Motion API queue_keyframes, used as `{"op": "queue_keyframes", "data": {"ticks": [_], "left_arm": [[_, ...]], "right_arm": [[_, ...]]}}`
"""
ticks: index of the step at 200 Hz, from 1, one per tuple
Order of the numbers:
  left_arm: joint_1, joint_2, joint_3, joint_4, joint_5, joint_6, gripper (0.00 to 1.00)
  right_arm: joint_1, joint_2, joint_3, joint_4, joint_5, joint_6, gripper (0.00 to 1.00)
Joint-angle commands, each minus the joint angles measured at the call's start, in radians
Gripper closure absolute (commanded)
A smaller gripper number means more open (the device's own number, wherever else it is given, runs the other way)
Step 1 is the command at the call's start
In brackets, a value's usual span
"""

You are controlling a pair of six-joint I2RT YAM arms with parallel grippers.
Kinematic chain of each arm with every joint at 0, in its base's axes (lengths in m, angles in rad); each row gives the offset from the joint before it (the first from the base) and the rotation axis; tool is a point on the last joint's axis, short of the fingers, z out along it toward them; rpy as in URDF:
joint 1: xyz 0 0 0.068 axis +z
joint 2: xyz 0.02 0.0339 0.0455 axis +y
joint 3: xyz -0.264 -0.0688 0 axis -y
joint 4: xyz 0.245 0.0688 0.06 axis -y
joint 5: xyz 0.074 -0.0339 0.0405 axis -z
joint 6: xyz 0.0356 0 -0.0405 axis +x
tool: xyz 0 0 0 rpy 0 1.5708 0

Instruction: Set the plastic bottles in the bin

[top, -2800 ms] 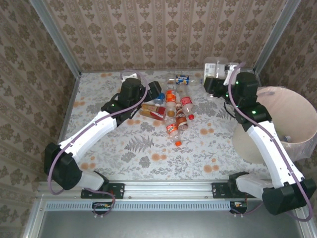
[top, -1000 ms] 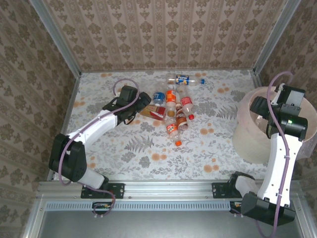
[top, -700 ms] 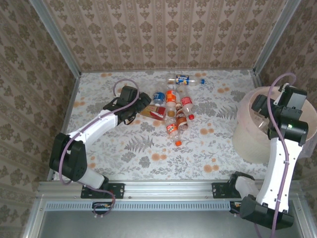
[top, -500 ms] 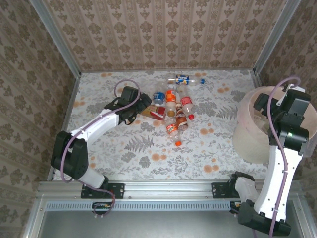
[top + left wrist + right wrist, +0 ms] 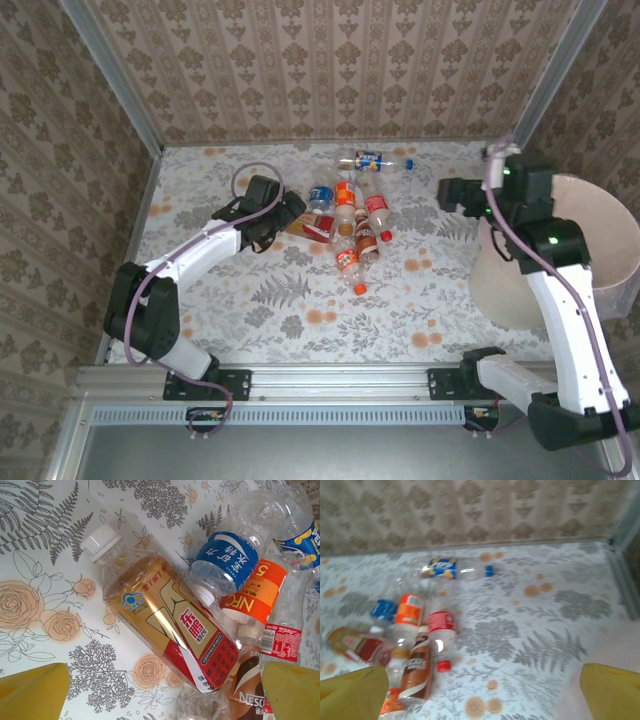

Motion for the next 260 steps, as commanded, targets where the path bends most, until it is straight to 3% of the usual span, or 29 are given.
{"op": "queue_keyframes", "data": {"ticks": [1,33,86,130,174,260], "left_arm": [[0.012,0.003,0.009,-0.023,0.007,-0.021,0.00],[0.017,-0.005,-0.005,-0.020,0.012,-0.019,0.00],[0.038,-0.029,-0.040,-0.018,0.032,-0.022,0.00],[0.047,-0.050,-0.080,0.001,0.032,-0.049,0.00],[0.053,-0.082,-0.108,0.009,0.032,-0.031,0.00],[0.054,-0.133,-0.167,0.045,0.016,-0.034,0.00]], "right_arm": [[0.131,0.077,0.020,0.109,0.088,-0.046,0.00],[0.246,0.262,0.027,0.174,0.090,-0.045,0.00],[0.255,0.489,-0.001,0.319,0.079,0.030,0.00],[0.250,0.744,0.141,0.255,0.138,0.036,0.00],[0.196,0.984,0.335,0.189,0.121,0.034,0.04],[0.186,1.285,0.636,0.015,0.129,0.024,0.13]]}}
